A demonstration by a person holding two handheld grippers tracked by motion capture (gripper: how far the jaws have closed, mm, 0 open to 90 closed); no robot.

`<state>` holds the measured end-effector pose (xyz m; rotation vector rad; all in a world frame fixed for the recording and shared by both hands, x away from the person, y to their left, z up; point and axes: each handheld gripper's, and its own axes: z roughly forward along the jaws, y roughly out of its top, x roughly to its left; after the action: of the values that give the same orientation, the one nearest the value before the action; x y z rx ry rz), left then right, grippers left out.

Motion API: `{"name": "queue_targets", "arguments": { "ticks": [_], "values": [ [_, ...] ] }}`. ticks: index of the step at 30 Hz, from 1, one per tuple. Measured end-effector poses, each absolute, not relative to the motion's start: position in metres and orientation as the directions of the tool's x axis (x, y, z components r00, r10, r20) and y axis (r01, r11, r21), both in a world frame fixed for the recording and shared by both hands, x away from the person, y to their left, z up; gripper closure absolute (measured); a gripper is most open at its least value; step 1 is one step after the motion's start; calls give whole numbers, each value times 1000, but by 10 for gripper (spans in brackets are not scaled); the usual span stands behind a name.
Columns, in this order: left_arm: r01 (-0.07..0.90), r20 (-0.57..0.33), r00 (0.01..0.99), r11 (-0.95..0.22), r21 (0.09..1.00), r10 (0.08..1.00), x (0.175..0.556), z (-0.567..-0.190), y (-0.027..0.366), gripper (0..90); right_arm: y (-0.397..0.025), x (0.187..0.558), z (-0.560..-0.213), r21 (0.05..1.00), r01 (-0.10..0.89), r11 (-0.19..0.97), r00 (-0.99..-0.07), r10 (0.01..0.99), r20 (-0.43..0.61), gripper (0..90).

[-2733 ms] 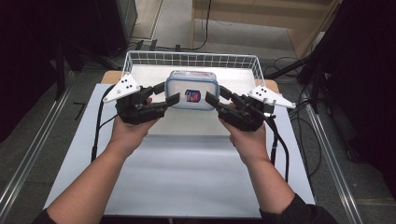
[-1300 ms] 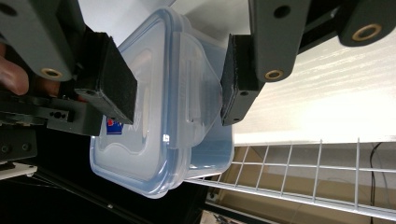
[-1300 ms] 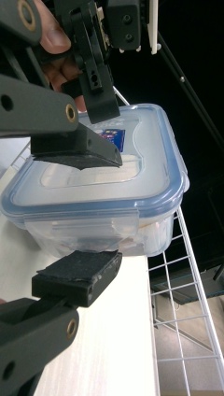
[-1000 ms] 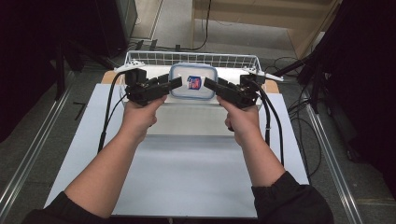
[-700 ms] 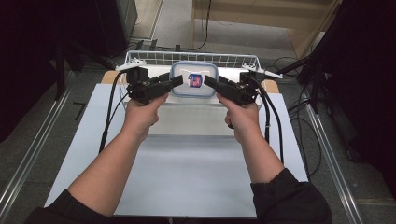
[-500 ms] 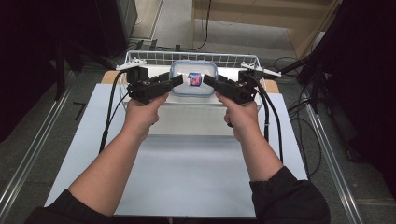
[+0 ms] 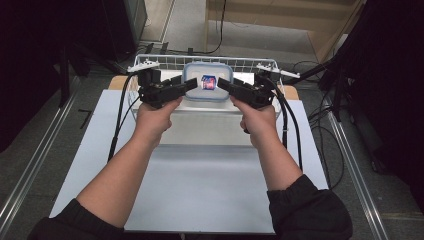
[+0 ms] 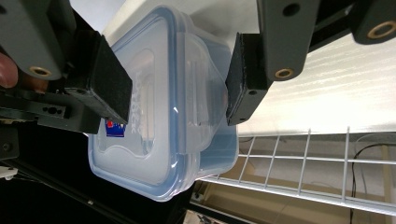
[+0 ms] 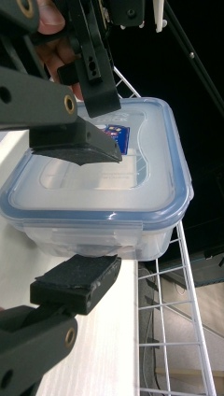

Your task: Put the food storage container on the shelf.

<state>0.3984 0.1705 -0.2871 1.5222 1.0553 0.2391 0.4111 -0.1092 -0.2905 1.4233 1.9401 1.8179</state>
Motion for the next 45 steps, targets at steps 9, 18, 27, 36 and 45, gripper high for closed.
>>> {"name": "queue_targets", "arguments": {
  "ticks": [9,18,27,36,45],
  "values": [
    [467,-403,577,117,876,710,398,-287,170,385,-109,411,-290,837,521,-166,-555,679,480,423],
    [495,-412,579,98,864,703,387,-284,170,463,-115,405,-285,819,547,-174,-548,664,508,448],
    [500,-425,573,111,859,701,371,-284,175,463,-114,389,-285,798,580,-164,-545,650,530,448],
    [498,-435,558,134,857,707,386,-288,174,405,-110,400,-289,808,565,-168,-534,672,513,437],
    [491,-446,538,165,856,715,394,-292,177,393,-111,411,-294,806,564,-180,-514,688,513,428]
  ]
}}
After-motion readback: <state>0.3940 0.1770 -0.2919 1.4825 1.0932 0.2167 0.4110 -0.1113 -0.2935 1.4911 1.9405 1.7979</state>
